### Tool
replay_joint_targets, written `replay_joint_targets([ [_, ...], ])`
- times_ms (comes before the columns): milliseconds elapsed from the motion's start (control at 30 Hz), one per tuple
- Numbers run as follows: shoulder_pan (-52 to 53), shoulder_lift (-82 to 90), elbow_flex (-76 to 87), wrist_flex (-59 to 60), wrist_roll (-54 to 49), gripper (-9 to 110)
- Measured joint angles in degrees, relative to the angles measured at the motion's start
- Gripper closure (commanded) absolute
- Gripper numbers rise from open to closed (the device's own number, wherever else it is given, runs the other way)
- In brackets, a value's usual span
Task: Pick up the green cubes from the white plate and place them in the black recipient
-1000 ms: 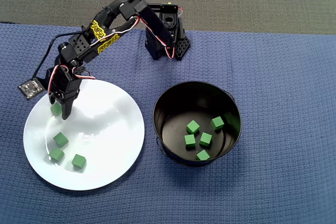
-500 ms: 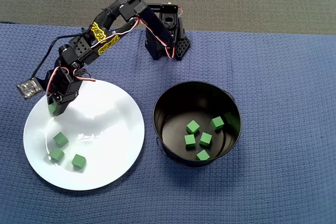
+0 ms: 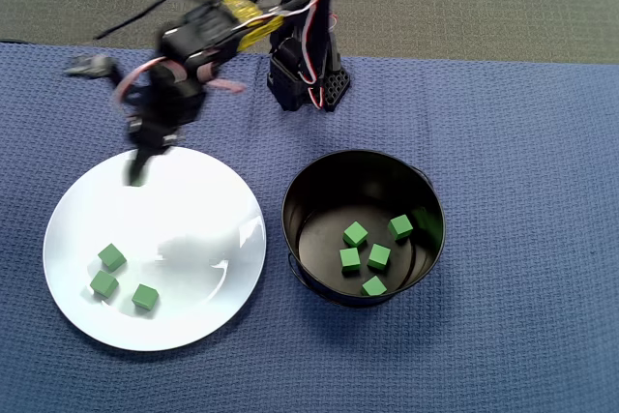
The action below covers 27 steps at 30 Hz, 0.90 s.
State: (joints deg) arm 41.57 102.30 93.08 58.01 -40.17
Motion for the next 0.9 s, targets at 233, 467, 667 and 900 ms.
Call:
replay_joint_targets([
  [233,-24.2,14.3,0.2,15.4,16.3,102],
  [467,-47.8,15.6,3.3,16.9,26.3,51],
  [667,-48.7,14.4,-1.8,19.2,21.1,54],
  [900,-27.4,11.0,-8.9,14.8,5.4,87],
])
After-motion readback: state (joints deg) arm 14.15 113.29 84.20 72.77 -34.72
